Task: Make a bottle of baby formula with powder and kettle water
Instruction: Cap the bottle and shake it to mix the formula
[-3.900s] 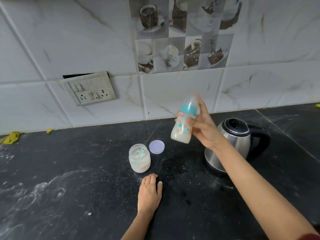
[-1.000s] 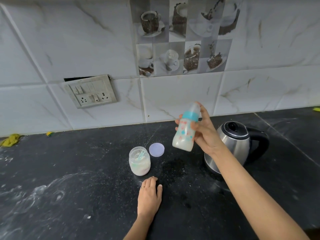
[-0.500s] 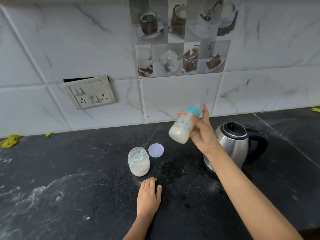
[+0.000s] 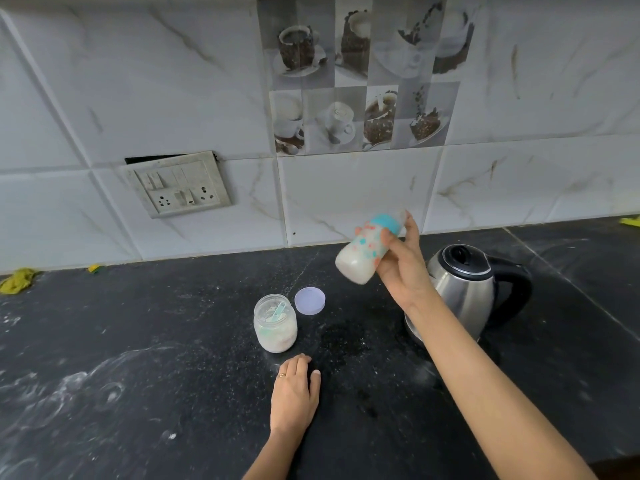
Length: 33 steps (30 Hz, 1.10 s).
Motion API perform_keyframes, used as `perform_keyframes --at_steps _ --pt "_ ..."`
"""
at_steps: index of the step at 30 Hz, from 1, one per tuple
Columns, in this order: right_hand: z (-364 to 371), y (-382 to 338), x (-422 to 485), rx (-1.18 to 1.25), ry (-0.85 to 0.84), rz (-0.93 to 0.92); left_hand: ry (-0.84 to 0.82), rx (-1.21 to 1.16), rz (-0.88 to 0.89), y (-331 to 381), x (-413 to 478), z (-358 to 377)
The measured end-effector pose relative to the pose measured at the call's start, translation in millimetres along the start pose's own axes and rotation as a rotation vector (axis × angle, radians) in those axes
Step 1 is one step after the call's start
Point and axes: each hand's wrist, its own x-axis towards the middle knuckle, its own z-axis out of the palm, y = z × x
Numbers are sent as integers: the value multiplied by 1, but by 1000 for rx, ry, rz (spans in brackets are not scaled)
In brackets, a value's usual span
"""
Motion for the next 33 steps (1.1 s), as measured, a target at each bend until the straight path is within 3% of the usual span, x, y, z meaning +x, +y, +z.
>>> perform_keyframes --at_steps 2,5,9,13,17,21,25,29,33 --pt "-1 1 1 38 -49 25 4 7 9 -1 0 1" --pt "-3 4 -2 -99 -157 46 8 0 8 -1 0 1" --pt "-1 6 1 53 -3 28 -3 -8 -8 0 0 1" --pt "-10 8 -6 -190 -207 93 -6 -9 -11 0 0 -1" --pt "-6 8 -4 -1 3 35 -10 -9 -15 1 0 -1" --pt "-12 12 -8 -68 -135 120 -1 -13 -12 2 0 -2" --pt "-9 16 -2 121 64 24 -12 -3 -9 2 0 -1" --pt "-14 22 -13 10 -107 112 -10 -7 -12 1 0 -2" --pt "-12 24 -8 91 78 24 -20 -11 -14 1 1 -1"
